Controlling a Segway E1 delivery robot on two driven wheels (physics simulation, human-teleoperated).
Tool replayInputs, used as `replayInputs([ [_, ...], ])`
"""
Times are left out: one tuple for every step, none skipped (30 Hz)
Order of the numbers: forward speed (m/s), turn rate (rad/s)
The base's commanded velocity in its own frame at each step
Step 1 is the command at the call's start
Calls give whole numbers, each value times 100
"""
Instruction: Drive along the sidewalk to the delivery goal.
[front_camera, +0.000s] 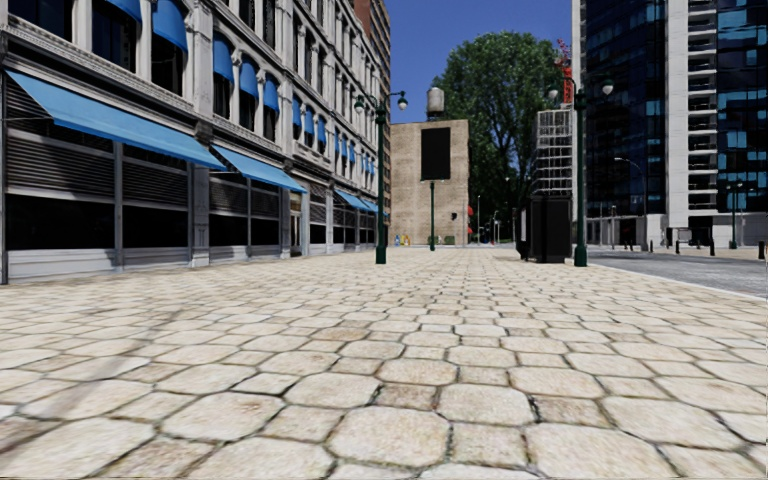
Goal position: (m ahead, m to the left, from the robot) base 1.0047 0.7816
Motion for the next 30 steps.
replayInputs([
  [122,40],
  [122,40],
  [122,40],
  [122,40],
  [119,40],
  [114,40],
  [114,40],
  [110,40],
  [109,40],
  [108,40],
  [108,41],
  [107,41],
  [107,41],
  [107,41],
  [107,41],
  [107,41],
  [107,41],
  [106,41],
  [106,41],
  [106,41],
  [105,41],
  [105,41],
  [105,41],
  [105,41],
  [105,41],
  [94,0],
  [51,0],
  [0,0],
  [0,0],
  [0,0],
])
